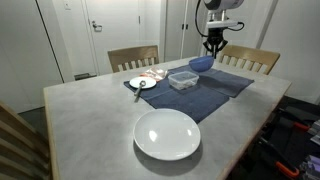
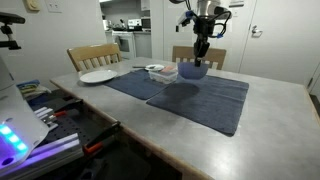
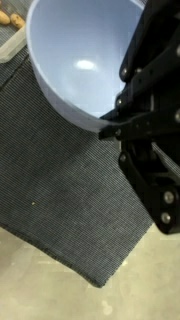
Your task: Pour the contents from the blue bowl into the white bowl then put the blue bowl on the table
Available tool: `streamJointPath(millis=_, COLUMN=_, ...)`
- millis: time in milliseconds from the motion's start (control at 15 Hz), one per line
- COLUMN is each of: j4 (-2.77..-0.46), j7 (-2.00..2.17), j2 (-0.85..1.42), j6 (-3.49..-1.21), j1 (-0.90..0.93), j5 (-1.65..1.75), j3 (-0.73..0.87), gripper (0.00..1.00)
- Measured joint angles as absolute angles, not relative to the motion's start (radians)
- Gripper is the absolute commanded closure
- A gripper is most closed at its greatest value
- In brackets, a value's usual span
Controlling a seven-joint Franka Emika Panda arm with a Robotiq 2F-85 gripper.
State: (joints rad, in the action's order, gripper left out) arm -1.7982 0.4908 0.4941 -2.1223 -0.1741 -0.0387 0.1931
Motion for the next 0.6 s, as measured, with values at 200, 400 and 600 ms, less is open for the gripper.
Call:
streamJointPath(millis=200, j4=-1.807, j7=0.491, j2=0.494, j6=-2.123, j1=-0.173, j5=-0.039, j3=0.193, gripper=0.38)
streamJointPath(millis=400, j4=-1.816, j7=0.493, j2=0.487, j6=-2.126, j1=-0.167, j5=-0.034, j3=0.196, gripper=0.16)
streamJointPath(millis=600, j4=-1.822, j7=0.499, j2=0.458, j6=-2.125, j1=-0.154, j5=-0.027, j3=0.202, gripper=0.01)
